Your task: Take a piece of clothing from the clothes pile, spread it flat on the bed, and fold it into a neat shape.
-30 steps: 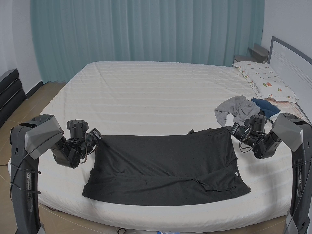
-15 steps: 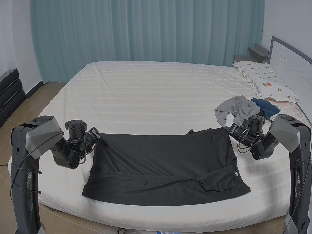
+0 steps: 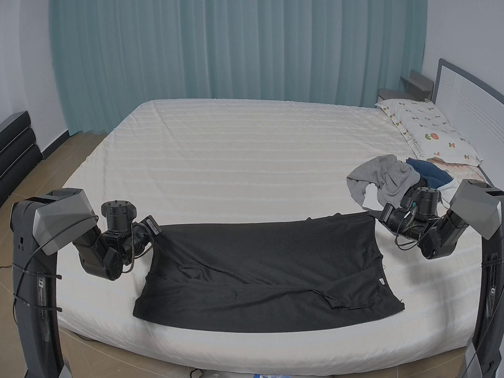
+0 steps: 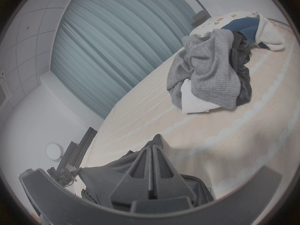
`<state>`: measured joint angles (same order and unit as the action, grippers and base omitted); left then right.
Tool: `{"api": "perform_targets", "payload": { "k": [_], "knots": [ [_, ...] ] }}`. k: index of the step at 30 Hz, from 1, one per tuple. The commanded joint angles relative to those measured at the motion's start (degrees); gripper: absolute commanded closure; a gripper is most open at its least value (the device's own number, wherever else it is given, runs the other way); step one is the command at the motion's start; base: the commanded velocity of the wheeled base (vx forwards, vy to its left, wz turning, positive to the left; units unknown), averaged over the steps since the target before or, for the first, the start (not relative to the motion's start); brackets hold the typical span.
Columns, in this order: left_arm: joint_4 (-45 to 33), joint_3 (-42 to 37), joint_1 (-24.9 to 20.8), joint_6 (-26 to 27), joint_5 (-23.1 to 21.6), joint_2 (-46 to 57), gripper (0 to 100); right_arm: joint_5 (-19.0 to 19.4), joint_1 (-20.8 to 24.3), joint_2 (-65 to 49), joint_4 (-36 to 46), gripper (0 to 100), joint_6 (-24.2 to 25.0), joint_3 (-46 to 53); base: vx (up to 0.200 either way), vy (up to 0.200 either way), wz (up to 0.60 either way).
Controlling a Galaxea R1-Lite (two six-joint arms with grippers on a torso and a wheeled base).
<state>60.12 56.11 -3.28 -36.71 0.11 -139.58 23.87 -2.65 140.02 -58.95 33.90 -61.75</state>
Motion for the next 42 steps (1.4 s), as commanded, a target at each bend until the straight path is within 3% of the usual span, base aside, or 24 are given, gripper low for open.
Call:
{"api": "perform_targets", "payload": {
  "k": [1,8,19,25,41,42],
  "knots": [
    [0.2,-2.8,-0.1,2.1,0.0,1.7,100,1.5,-1.5,-3.1,0.1,100,-1.4,4.1,0.000,0.000,0.00],
    [0.2,-8.1,-0.2,9.5,-0.3,3.1,100,5.8,-2.7,-4.4,-0.1,100,-7.7,11.5,0.000,0.000,0.00],
    [5.1,-18.8,-0.7,27.0,-0.3,2.6,100,6.3,-2.9,-3.9,-0.1,100,-19.2,19.3,0.000,0.000,0.00],
    [5.1,-20.7,-1.5,28.5,-0.3,2.6,100,6.2,-3.0,-3.6,0.0,100,-21.9,21.8,0.000,0.000,0.00],
    [5.0,-22.8,-2.3,28.7,-0.3,2.6,100,6.0,-3.0,-3.1,0.2,100,-21.9,23.2,0.000,0.000,0.00],
    [5.0,-22.8,-2.4,28.7,-0.3,2.6,0,6.0,-3.0,-3.0,0.2,100,-21.9,23.2,0.000,0.000,0.00]
  ]
}}
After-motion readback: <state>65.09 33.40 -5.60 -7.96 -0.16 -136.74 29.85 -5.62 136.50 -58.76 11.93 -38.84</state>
